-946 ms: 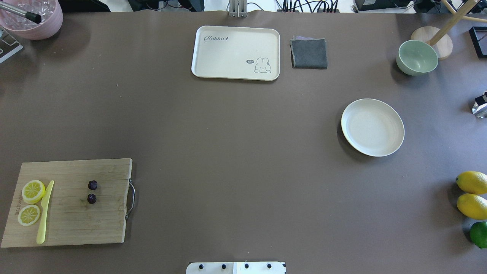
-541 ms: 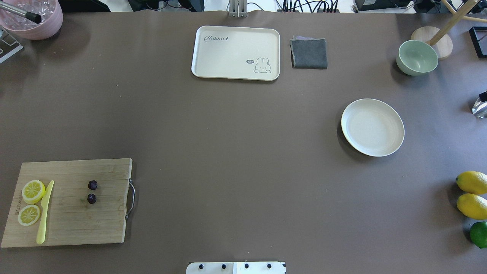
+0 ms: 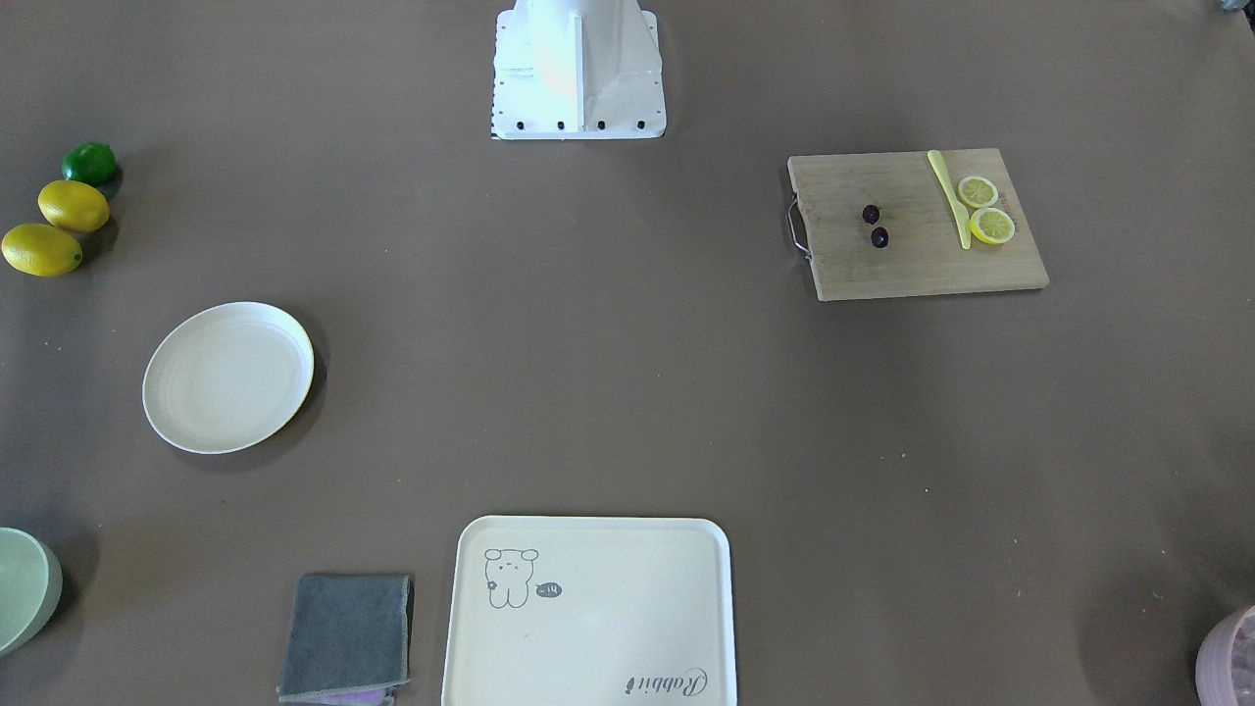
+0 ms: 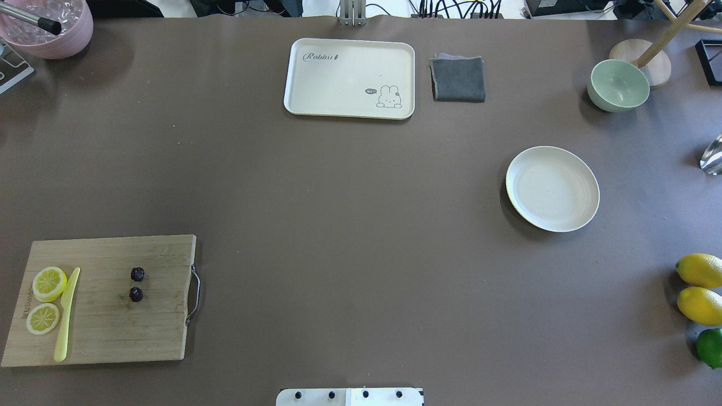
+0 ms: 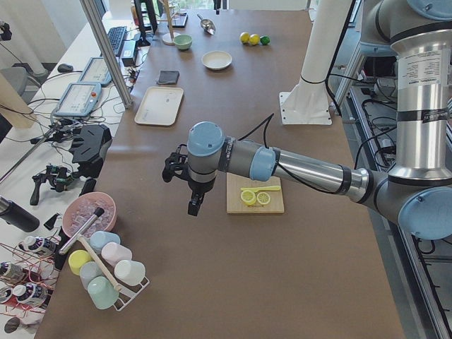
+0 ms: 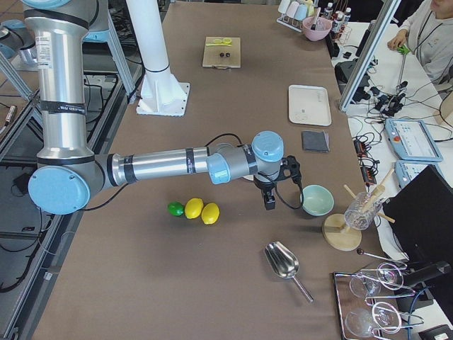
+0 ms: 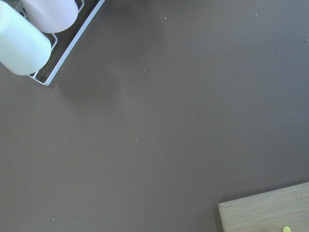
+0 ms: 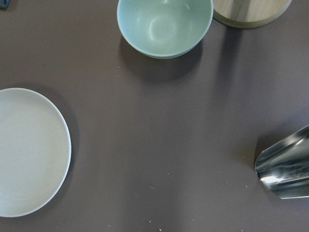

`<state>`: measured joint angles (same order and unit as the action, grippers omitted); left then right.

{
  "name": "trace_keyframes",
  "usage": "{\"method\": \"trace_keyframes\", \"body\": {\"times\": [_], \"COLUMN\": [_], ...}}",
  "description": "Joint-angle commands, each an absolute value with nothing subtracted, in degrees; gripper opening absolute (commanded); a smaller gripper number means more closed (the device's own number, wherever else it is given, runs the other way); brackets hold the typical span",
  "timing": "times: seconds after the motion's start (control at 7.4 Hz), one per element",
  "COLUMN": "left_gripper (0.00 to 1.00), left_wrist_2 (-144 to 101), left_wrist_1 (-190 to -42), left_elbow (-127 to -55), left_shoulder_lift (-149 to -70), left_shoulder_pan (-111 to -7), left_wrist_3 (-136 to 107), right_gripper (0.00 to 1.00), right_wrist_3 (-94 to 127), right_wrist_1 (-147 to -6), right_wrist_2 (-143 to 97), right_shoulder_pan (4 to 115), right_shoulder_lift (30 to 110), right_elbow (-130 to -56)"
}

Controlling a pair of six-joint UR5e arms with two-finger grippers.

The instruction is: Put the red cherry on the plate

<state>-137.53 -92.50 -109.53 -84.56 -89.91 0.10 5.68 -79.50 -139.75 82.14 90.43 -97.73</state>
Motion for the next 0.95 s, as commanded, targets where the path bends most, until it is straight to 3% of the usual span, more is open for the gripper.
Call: {"method": "trace_keyframes", "body": {"times": [0.0, 0.54, 0.81], "left_gripper": [0.97, 0.97, 0.98], "left_wrist_2": [-140.7, -143.3, -143.4], "left_wrist_1": [-94.4, -96.0, -99.5], "left_elbow": [-110.4, -110.0, -110.5], "left_shoulder_lift": [-84.1, -82.7, -81.7], "left_shoulder_pan": [-89.6, -89.2, -87.3], "left_wrist_3": [-2.9, -3.2, -15.8], "right_gripper": [1.00, 1.00, 1.00], "right_wrist_3": [5.1, 5.6, 5.6], "right_wrist_1": [-79.3, -75.5, -71.3], "right_wrist_2": [-140.1, -140.6, -142.0], "right_shoulder_pan": [83.2, 83.5, 83.5], "right_shoulder_lift": [89.9, 91.4, 94.5], "right_elbow": [-96.6, -97.6, -98.0]}}
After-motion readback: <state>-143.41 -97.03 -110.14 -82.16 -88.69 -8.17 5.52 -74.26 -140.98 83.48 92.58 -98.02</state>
